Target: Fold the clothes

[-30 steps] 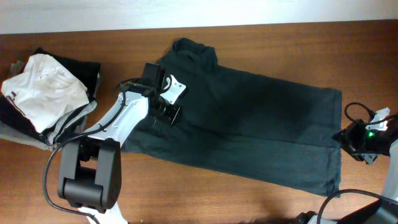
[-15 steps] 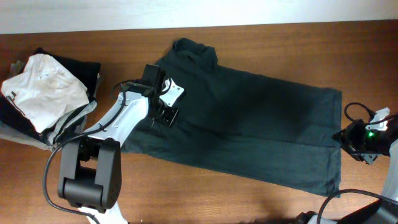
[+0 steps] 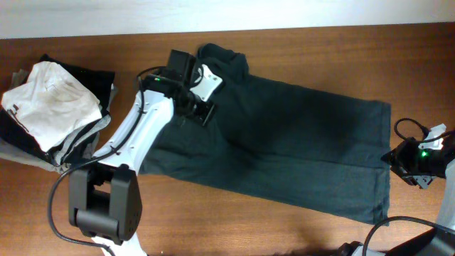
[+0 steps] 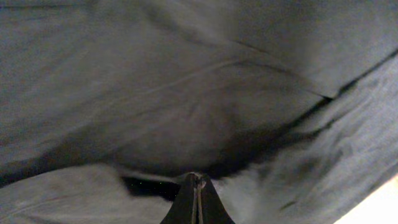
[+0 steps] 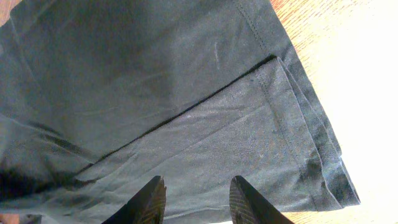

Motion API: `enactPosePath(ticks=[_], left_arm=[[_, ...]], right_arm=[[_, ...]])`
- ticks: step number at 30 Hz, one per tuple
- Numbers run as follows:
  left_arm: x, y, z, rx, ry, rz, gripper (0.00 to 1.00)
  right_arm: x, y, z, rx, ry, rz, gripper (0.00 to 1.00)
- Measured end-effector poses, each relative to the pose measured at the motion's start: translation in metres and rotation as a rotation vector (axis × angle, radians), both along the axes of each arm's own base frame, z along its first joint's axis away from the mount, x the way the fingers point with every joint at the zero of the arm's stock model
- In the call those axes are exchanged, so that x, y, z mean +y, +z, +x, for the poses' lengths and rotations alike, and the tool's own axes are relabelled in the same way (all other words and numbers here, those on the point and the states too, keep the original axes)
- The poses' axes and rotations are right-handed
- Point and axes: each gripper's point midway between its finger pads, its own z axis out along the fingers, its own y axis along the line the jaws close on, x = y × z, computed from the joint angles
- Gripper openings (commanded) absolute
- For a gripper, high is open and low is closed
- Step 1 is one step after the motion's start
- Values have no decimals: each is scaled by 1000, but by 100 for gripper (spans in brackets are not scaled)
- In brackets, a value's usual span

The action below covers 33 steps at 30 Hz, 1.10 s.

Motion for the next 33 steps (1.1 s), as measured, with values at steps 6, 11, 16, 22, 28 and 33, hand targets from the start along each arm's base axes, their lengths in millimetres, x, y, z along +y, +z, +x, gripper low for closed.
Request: enactPosePath(ticks=[6, 11, 16, 22, 28, 33], left_arm=[[-35, 0, -20, 3, -89, 1, 1], [-50, -11, -31, 23, -134, 22, 23], [-49, -26, -35, 59, -136, 48, 13], [-51, -28, -37, 54, -144, 71, 40], [-10, -35, -18, 15, -16, 242, 55], [32, -12, 25, -26, 135, 207, 58]], right_arm=[[-2, -1, -1, 9, -2, -11, 38], [-2, -1, -2, 11, -2, -13, 38], [-2, -1, -2, 12, -3, -13, 38], [-2, -1, -2, 13, -3, -12, 38], [-2, -1, -2, 14, -3, -11, 41], [-2, -1, -2, 14, -2, -11, 42]])
